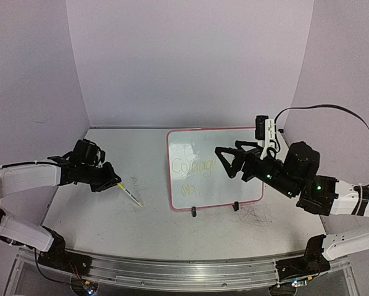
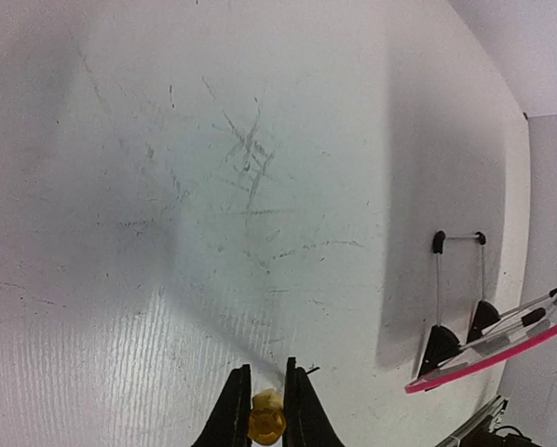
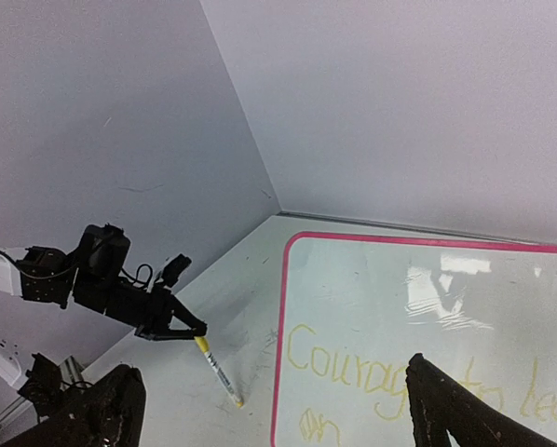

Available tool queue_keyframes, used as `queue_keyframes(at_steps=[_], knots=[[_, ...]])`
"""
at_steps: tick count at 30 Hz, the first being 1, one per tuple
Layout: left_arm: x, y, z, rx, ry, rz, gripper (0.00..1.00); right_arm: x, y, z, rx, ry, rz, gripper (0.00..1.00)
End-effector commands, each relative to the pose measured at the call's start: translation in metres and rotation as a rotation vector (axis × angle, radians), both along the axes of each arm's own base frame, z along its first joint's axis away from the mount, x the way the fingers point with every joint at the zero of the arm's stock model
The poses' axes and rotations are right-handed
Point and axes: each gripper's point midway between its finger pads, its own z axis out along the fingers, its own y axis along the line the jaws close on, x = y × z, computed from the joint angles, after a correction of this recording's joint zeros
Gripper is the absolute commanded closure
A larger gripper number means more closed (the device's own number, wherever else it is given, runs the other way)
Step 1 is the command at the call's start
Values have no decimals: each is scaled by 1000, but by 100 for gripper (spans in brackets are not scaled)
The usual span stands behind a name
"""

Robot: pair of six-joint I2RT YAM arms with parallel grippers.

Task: Write a sentence on the whiteboard
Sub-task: Put down the whiteboard marker at the center of the board.

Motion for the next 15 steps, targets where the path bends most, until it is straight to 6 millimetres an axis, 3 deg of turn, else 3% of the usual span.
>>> queue_keyframes(at_steps=[1,8,13,15], knots=[[3,-6,-18,59,35,-87,100,7,-16,2,-63,-26,-86,2],[14,9,-51,181,80,-48,90,4,-28,1,-48,-19,-113,2],[22,24,-40,235,23,21,53,3,-49,15,-46,-49,-173,2],[26,24,-28,232,-13,23,44,5,-60,21,-59,-55,-223,2]])
